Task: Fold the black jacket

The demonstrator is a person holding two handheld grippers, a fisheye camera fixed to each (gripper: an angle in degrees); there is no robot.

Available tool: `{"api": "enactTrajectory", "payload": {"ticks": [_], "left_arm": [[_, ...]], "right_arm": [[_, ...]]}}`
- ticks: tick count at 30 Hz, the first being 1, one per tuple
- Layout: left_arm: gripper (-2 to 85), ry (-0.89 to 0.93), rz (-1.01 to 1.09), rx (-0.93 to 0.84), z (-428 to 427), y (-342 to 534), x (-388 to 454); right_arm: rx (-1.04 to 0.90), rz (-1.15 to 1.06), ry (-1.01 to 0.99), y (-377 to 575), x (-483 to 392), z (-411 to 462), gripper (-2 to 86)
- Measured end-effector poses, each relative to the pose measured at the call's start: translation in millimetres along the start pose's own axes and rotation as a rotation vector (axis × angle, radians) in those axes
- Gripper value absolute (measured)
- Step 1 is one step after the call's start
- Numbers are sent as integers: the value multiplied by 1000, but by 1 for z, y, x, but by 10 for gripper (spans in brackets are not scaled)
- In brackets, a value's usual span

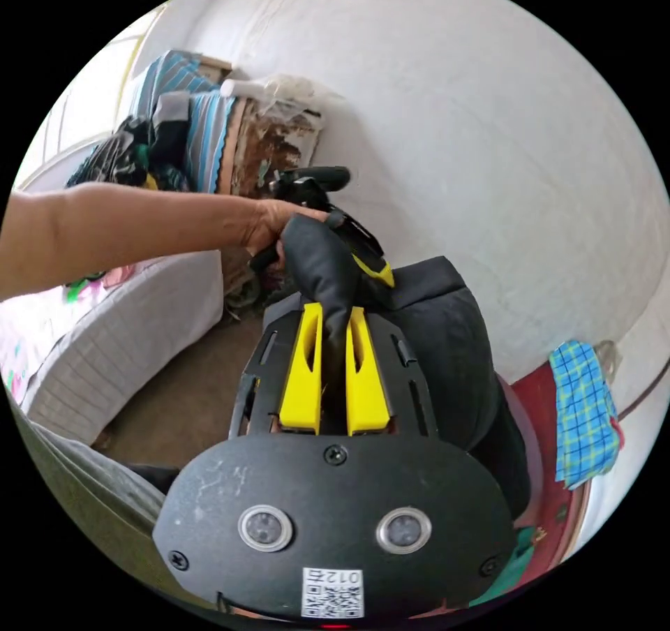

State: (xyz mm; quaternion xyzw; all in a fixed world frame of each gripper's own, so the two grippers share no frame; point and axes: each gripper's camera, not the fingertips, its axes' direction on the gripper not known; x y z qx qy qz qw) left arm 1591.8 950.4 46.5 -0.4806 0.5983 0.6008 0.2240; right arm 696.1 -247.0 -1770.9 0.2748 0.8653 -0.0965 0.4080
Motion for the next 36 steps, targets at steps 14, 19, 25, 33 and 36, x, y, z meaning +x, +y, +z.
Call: {"api": "enactTrajectory", "payload": {"ticks": [14, 19, 25, 33, 36], "left_arm": [[146, 98, -104, 452, -67, 158, -26], [147, 83, -307, 472, -36, 215, -66], [147, 58, -348, 508, -25, 255, -68], [150, 31, -30, 311, -8, 254, 26], [157, 117, 36, 247, 14, 249, 45]], "right_arm": [[286, 692, -73, 234, 89, -204, 51], [435, 1360, -368, 386, 112, -195, 59], [338, 1258, -326, 408, 102, -232, 68], [157, 656, 172, 319, 106, -308, 86], [110, 747, 151, 313, 163, -293, 110]]}}
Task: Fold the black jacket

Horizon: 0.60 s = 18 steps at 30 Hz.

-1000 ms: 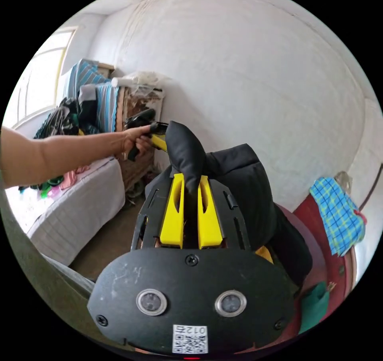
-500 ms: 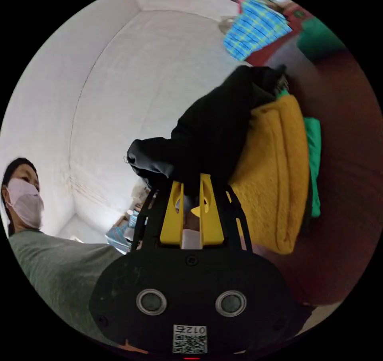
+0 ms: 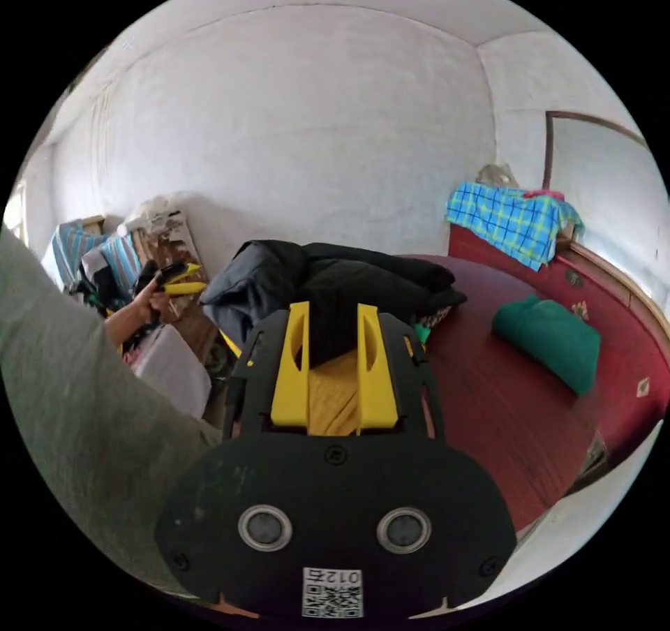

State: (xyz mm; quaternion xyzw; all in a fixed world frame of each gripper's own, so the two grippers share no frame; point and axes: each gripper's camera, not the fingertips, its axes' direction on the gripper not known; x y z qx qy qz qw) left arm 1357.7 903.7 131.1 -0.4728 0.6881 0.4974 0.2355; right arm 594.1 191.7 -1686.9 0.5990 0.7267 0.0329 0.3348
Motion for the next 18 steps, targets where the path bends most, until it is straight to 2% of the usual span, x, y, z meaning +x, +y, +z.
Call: {"api": "enactTrajectory", "payload": {"ticks": [3, 5, 8, 10, 12, 14, 17, 18], "left_arm": [[167, 80, 18, -96, 29, 2, 9], [170, 55, 18, -136, 44, 5, 12], [156, 25, 22, -170, 61, 9, 18], [123, -23, 43, -190, 71, 9, 28], [80, -7, 114, -235, 90, -1, 49], [67, 44, 176, -236, 105, -18, 74], [62, 55, 301, -273, 147, -58, 130], [64, 66, 322, -302, 171, -72, 151]], "right_arm": [[-110, 281, -146, -23, 68, 43, 157], [-188, 535, -290, -15, 122, 81, 185], [-207, 722, -397, 0, 156, 116, 193], [-212, 729, -484, -1, 159, 133, 163], [-161, 712, -495, -6, 159, 138, 72], [-140, 539, -378, -30, 150, 133, 17], [-146, 308, -239, -50, 142, 133, 8], [-177, 299, -210, -51, 143, 137, 13]]}}
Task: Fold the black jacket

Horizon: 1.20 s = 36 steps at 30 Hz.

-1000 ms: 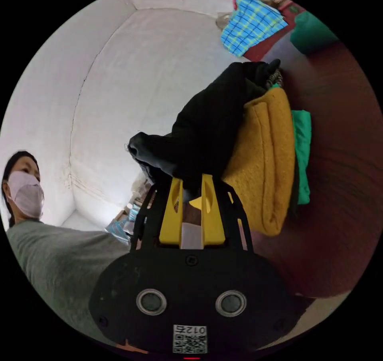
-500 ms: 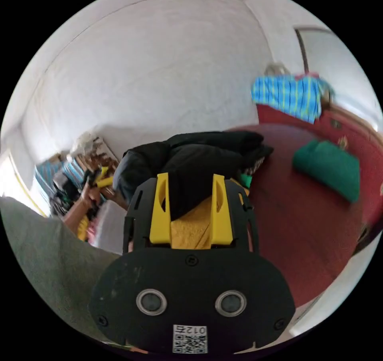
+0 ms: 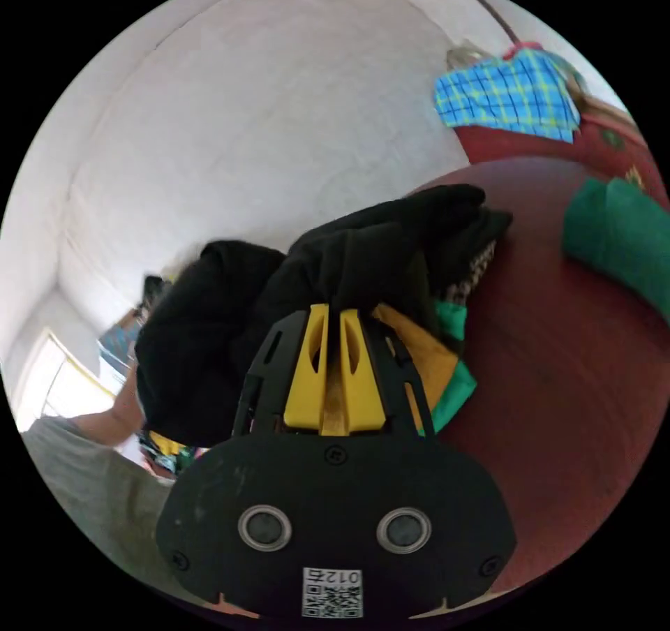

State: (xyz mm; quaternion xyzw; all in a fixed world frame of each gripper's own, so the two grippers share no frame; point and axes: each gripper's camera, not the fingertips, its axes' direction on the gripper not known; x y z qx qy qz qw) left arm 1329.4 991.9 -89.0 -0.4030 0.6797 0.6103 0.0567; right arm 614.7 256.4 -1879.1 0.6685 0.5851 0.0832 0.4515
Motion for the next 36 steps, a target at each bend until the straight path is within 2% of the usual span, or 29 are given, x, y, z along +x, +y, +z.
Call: {"api": "enactTrajectory", "payload": {"ticks": [2, 3, 7, 10, 12, 15, 17, 20, 22, 24, 26, 31, 34, 36], "left_arm": [[72, 14, 26, -62, 34, -32, 21], [80, -12, 54, -109, 57, -46, 36], [115, -179, 199, -140, 95, -43, 92], [128, -388, 345, -58, 95, -8, 123], [130, -511, 417, -25, 94, 11, 140], [129, -481, 404, 55, 78, 14, 153], [120, -445, 425, 187, 56, 16, 166], [109, -433, 449, 337, 21, 16, 191], [106, -405, 436, 320, 11, 16, 195], [103, -300, 399, 192, 17, 22, 184], [102, -288, 397, 72, 32, 37, 174], [101, -351, 399, -124, 60, 93, 159], [103, -386, 314, -81, 54, 120, 149], [104, -308, 210, 1, 40, 136, 134]], "right_arm": [[-140, 128, -31, 3, 25, 16, 37], [-133, 161, -50, 7, 31, 14, 45], [117, 212, -167, 55, 54, -46, 64], [290, 208, -391, 89, 67, -85, 73], [294, 192, -494, 97, 66, -88, 84], [190, 104, -584, 89, 37, -72, 119], [113, -29, -582, 79, -1, -61, 119], [31, -227, -484, 78, -54, -59, 42], [-47, -329, -462, 84, -83, -59, 25], [-137, -425, -393, 94, -108, -55, 21], [-220, -472, -289, 102, -116, -47, 21], [-108, -261, -395, 74, -65, -64, 56], [8, -38, -377, 44, -14, -70, 98], [47, 118, -350, 27, 20, -62, 117]]}}
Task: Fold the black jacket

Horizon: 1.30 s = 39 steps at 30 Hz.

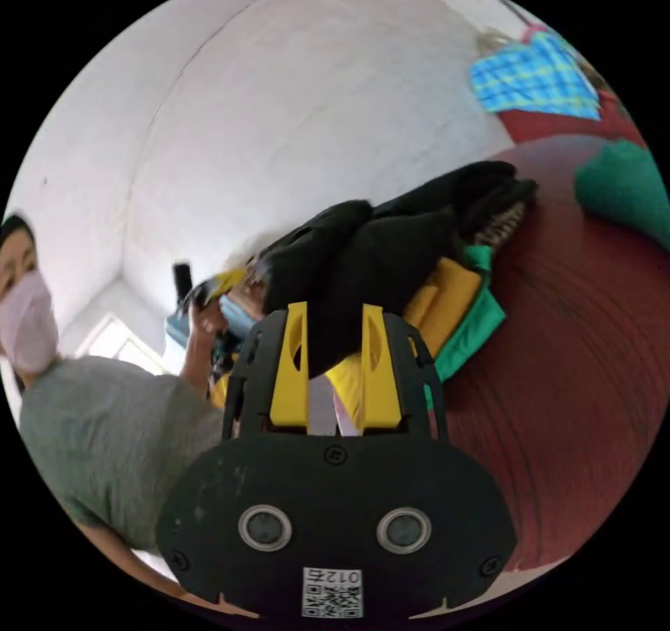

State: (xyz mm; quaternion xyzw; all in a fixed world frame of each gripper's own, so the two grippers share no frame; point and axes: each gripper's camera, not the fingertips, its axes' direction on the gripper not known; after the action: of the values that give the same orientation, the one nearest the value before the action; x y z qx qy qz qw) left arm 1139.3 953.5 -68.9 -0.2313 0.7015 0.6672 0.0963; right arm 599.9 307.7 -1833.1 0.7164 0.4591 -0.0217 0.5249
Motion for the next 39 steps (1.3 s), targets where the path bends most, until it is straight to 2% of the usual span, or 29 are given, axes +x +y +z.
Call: {"api": "enactTrajectory", "payload": {"ticks": [2, 4, 6, 10, 11, 13, 16, 18, 21, 25, 28, 31, 39], "left_arm": [[106, 32, -71, 65, -8, 12, -14], [109, -11, -170, 68, -11, 16, -33], [111, -112, -278, 100, -15, 13, -62], [111, -87, -347, 139, -5, -14, -94], [110, -101, -307, 135, 1, -33, -94], [108, -121, -220, 121, 13, -70, -86], [102, -28, -94, 49, 49, -141, -69], [96, 75, -5, -86, 92, -187, -47], [88, 40, 132, -201, 125, -210, -7], [84, 100, 182, -88, 92, -200, 10], [85, 109, 110, 51, 31, -167, -19], [92, -18, -43, 140, -37, -122, -74], [145, -390, -759, 284, -212, 49, -281]], "right_arm": [[75, 181, -52, -24, 42, 5, 136], [88, 247, -72, -43, 60, 16, 148], [83, 277, -51, -64, 67, 32, 156], [73, 298, -46, -104, 73, 71, 124], [81, 278, -42, -113, 72, 78, 78], [81, 237, 27, -124, 68, 87, 48], [93, 274, 38, -129, 74, 100, 46], [125, 307, -5, -125, 80, 101, 53], [183, 328, -29, -114, 79, 87, 69], [247, 286, -137, -91, 55, 53, 91], [150, 252, -225, -81, 29, 62, 109], [85, 261, -236, -88, 19, 84, 113], [139, 414, 0, -133, 30, 154, 128]]}}
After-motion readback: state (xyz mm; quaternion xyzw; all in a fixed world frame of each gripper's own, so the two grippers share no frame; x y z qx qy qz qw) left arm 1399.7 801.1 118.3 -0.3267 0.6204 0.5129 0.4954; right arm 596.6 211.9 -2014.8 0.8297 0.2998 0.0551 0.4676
